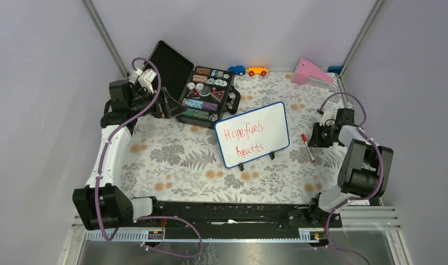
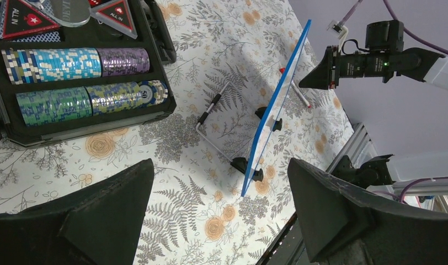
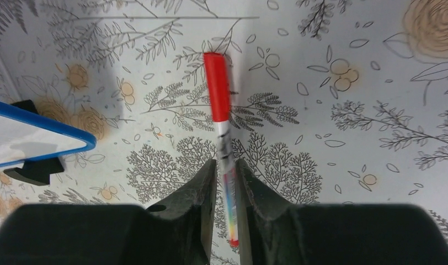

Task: Write a sentence on the whiteboard
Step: Put down the whiteboard marker at the center of the board, then reset both arms

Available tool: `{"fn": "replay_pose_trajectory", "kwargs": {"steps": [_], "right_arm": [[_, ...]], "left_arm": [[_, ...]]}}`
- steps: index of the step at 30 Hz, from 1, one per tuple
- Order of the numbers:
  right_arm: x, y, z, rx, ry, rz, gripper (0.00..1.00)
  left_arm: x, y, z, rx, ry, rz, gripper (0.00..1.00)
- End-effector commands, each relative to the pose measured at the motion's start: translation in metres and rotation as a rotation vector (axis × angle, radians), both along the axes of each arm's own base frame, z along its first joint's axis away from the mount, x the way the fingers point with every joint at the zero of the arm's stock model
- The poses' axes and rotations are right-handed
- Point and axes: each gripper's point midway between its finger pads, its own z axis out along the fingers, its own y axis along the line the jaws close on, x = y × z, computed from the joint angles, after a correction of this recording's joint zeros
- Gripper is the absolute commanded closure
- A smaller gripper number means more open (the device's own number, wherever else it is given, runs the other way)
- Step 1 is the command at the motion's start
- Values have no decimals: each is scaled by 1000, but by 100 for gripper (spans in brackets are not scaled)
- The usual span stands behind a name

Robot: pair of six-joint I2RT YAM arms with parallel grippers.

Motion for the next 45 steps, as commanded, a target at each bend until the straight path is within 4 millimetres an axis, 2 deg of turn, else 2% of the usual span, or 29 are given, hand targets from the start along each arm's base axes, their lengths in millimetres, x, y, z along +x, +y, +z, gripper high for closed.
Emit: {"fn": "replay_pose_trajectory", "kwargs": {"steps": [1,3,6,9,13,18,23,27,31,36,41,45], "right_arm": [[-7,0,-5,-14,37,42,74],[-9,0,-7,-14,51,48,69],[-9,1,-9,-8,68,53,69],[-4,5,3,18,40,59,64],[12,13,38,76,-27,65,51],[39,14,96,91,-154,71,24],[62,15,151,102,-262,85,5],[70,17,174,117,-303,110,0],[78,10,174,100,-302,99,0],[82,-6,154,114,-266,64,0],[82,-30,124,118,-225,8,0],[82,-37,107,103,-193,3,0]], "left_arm": [[10,5,16,19,-70,7,1],[11,5,14,19,-63,10,1],[12,7,10,25,-46,11,1],[14,9,4,38,-12,20,1],[15,14,-2,70,35,26,1],[16,29,-7,133,104,45,1],[24,66,-2,198,53,121,1],[32,113,-9,272,46,242,1],[33,152,-33,304,83,304,1],[27,190,-66,313,147,362,1],[18,212,-99,337,203,398,1],[15,223,-119,382,233,420,1]]}}
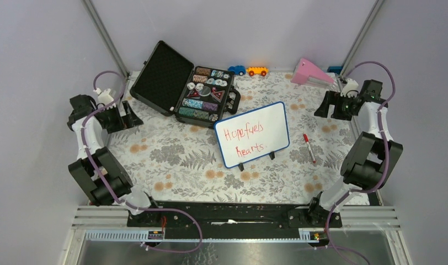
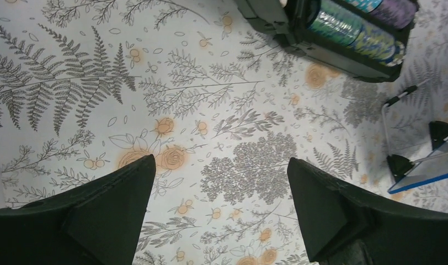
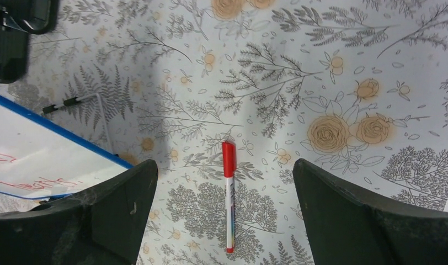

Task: Write a sentence on the whiteboard
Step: Reset both arms

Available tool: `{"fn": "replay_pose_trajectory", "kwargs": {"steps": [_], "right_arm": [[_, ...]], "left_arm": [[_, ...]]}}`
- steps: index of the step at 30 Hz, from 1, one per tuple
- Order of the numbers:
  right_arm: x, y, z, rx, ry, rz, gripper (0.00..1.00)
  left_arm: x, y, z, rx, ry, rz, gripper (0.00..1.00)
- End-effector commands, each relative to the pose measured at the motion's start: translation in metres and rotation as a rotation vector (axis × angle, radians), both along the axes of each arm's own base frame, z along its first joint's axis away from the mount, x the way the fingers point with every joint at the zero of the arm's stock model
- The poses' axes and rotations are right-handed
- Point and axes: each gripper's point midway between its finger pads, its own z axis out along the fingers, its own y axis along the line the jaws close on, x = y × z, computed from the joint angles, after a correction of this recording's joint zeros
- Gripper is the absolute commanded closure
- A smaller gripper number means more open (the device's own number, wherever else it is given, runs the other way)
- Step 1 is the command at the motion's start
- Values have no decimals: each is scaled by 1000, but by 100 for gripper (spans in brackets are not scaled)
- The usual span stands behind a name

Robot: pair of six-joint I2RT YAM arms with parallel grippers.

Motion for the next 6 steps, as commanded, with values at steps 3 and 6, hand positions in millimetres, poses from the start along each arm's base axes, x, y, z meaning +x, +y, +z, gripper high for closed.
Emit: {"fn": "replay_pose_trajectory", "kwargs": {"steps": [3,6], "right_arm": [[5,-7,-12,-19,-4,7,0],[7,-8,-10,-22,-10,7,1]], "left_arm": [[6,20,-16,107,-15,9,1],[10,26,-18,125,-14,25,1]]}}
